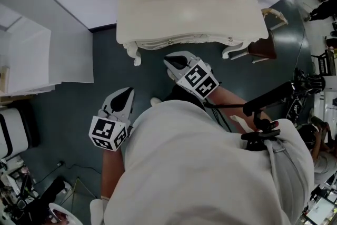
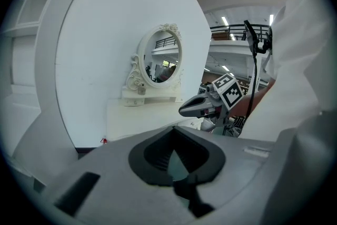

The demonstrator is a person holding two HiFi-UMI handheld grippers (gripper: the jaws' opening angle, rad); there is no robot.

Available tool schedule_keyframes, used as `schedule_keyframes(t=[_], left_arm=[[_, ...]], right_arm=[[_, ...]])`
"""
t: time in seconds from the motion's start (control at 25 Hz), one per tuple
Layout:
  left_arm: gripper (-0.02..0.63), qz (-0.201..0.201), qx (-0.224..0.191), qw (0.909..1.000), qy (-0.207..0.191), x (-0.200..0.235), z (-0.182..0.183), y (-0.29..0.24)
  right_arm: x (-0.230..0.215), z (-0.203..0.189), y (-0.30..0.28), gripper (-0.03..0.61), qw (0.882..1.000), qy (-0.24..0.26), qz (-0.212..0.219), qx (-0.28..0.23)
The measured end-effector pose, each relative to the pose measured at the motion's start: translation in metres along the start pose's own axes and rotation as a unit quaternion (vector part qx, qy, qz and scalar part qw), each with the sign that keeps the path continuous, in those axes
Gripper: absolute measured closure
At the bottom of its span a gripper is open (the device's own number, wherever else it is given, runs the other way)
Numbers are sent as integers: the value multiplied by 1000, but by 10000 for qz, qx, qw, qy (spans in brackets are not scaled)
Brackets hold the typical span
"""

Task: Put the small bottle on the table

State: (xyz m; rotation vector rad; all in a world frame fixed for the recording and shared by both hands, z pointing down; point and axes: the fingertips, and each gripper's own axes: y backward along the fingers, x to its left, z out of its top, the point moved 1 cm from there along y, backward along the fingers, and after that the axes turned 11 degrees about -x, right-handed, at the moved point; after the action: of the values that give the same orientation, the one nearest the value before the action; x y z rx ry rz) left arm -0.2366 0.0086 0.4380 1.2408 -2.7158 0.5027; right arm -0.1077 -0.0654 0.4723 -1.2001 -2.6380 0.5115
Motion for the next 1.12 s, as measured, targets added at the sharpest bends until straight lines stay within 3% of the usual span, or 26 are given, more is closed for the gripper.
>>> schedule_keyframes(t=[1.12], left_arm=[[611, 17, 198, 9998, 21, 0, 2, -12]], right_arm=[[-1, 3, -3, 578, 9998, 37, 194, -41]])
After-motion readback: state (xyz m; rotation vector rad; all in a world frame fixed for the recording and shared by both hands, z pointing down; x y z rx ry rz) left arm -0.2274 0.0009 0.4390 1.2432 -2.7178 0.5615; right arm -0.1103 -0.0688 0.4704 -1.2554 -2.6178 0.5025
